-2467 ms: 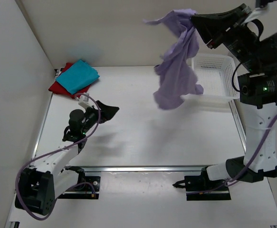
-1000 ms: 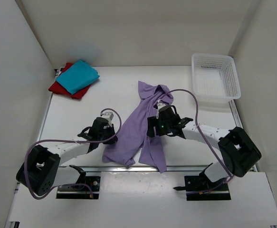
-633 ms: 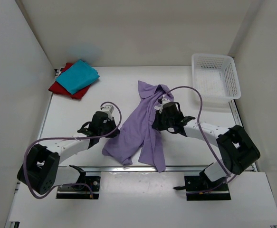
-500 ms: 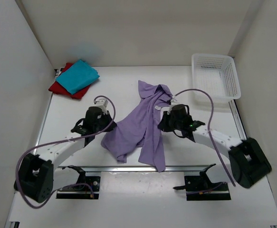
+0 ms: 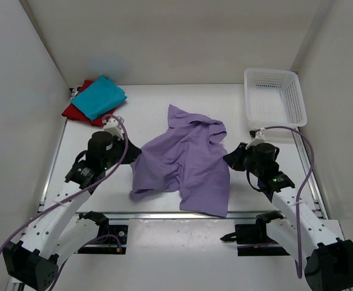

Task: Fold and stack the t-shirts
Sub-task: Flatten out the tshirt

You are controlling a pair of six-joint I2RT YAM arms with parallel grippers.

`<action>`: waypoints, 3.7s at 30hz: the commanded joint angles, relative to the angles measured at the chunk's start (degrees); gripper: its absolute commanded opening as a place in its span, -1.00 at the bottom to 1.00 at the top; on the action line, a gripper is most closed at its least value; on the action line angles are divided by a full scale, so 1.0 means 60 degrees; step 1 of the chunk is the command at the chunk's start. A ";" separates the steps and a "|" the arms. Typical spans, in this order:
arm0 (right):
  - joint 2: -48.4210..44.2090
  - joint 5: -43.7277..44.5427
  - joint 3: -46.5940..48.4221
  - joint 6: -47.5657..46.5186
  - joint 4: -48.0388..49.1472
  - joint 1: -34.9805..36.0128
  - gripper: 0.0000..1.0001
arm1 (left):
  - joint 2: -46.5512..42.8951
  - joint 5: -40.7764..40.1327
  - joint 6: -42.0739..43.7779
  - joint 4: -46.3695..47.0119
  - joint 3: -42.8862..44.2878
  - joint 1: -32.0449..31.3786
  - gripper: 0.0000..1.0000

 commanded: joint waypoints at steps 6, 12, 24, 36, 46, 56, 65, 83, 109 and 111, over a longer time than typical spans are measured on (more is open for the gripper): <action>0.1035 -0.0483 -0.0177 0.0681 0.1405 -0.0636 -1.00 | 0.1010 0.0105 0.0547 -0.0240 0.1054 0.1009 -1.00; 0.3776 -0.0588 0.1096 0.1092 0.2783 -0.1252 -1.00 | 0.6132 -0.0921 0.0986 0.0805 0.3759 0.0908 -1.00; 0.8144 -0.0968 0.4613 0.1005 0.2787 -0.2014 -0.60 | 0.9881 -0.0701 0.0593 0.0290 0.7478 0.2313 0.97; 0.4222 0.0118 0.1890 0.1152 0.3007 0.0050 -0.42 | 0.3526 0.0664 -0.1136 0.3534 -0.1185 0.3267 -0.53; 0.1247 0.0001 -0.0777 0.0815 0.2525 0.0827 -0.40 | 0.2039 -0.1037 -0.2190 0.3603 -0.3430 0.4249 0.13; 0.0688 -0.0335 -0.1012 0.0610 0.2217 0.0609 -0.39 | 0.4164 -0.1522 -0.3025 0.4832 -0.3209 0.4042 0.21; -0.0117 -0.0569 -0.1320 0.0624 0.1967 0.0126 -0.39 | 0.4810 -0.1640 -0.3392 0.5302 -0.2946 0.3589 -0.18; -0.0969 0.3282 -0.1525 0.1005 -0.2514 -0.0562 0.08 | 0.2791 -0.0924 -0.2498 0.5418 -0.2754 0.2813 -1.00; 0.2226 0.1145 -0.1363 0.1239 -0.2121 -0.0958 -0.89 | 0.1865 -0.0175 -0.2982 0.7236 -0.4367 0.2241 -1.00; 0.2110 0.0968 -0.1261 0.1153 -0.1959 -0.1047 -1.00 | 0.1836 -0.0176 -0.2880 0.7207 -0.4337 0.2255 -1.00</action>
